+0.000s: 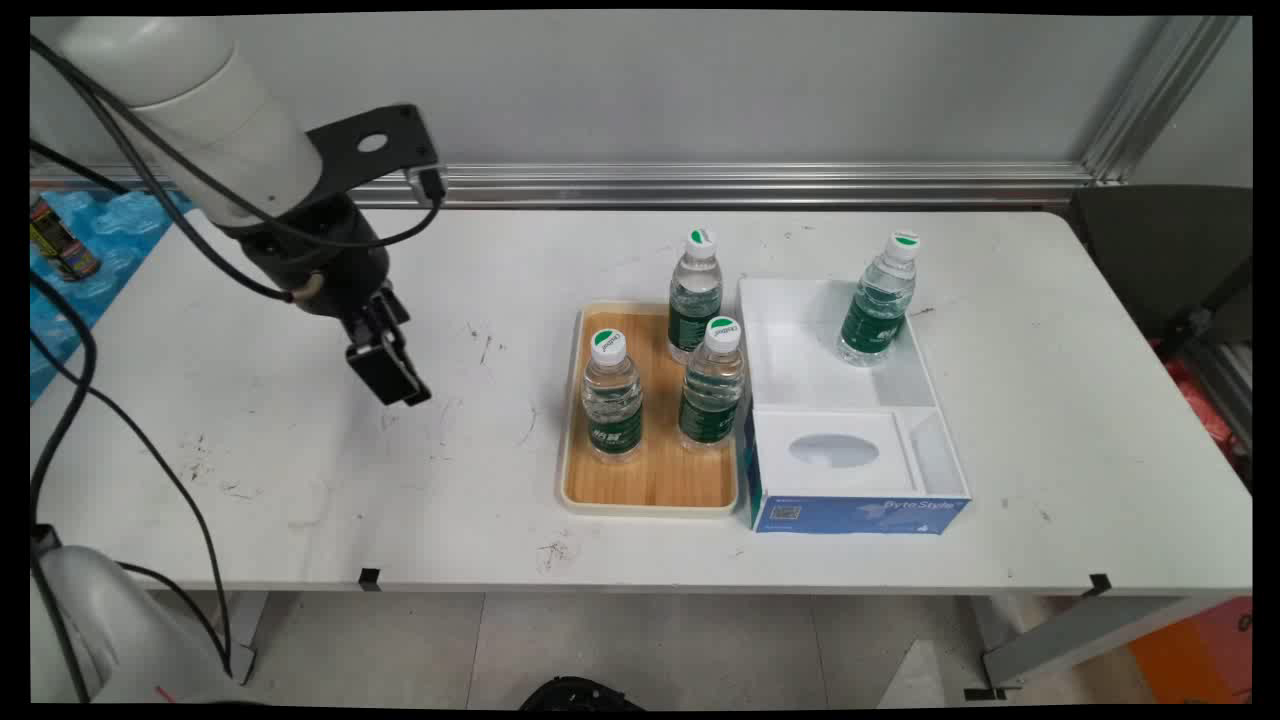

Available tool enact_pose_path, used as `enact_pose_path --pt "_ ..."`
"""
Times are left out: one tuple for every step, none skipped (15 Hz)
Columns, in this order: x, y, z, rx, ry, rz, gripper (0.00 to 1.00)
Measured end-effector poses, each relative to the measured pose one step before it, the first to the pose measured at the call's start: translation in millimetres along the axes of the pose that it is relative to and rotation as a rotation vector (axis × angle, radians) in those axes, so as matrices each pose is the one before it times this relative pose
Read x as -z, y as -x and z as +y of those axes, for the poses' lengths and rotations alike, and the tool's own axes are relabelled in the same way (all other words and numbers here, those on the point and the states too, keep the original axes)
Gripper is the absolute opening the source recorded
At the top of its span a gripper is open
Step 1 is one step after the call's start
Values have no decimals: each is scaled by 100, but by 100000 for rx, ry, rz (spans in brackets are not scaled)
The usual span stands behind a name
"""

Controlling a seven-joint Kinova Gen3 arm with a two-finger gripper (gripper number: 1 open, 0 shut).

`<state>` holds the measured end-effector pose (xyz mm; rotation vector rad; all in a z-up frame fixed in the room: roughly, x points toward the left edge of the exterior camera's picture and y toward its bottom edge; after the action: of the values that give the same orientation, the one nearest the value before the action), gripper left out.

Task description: Pick up the green bottle from the white box

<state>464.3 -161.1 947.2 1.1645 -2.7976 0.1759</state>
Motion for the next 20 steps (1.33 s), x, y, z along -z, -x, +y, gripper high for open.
enact_pose_path --pt "41 -652 232 -333 750 1508 100" --pt "40 -755 186 -568 567 1807 100" --pt "27 -766 142 -524 488 1581 100" --pt "40 -988 151 -607 555 1961 100" --pt "19 -909 123 -522 569 1804 100" --pt "17 -1054 133 -541 715 2098 100" --pt "-9 -1090 146 -653 746 2105 100" --pt "-32 -1028 135 -556 734 2077 100" --pt "-71 -874 101 -454 611 1817 100" --pt "-144 -981 118 -529 648 2103 100" --pt "-182 -888 103 -466 663 2051 100" --pt "-229 -704 80 -386 600 1691 100" --pt "-205 -475 42 -311 411 1230 100" --pt "-372 -664 39 -493 562 1841 100" --pt "-522 -755 -13 -548 552 2246 100" --pt "-553 -764 -36 -589 478 2274 100" --pt "-527 -643 -62 -481 330 1956 100" --pt "-661 -794 -95 -582 304 2475 100" --pt "-487 -546 -73 -420 188 1712 100" --pt "-514 -583 -83 -469 149 1805 100"
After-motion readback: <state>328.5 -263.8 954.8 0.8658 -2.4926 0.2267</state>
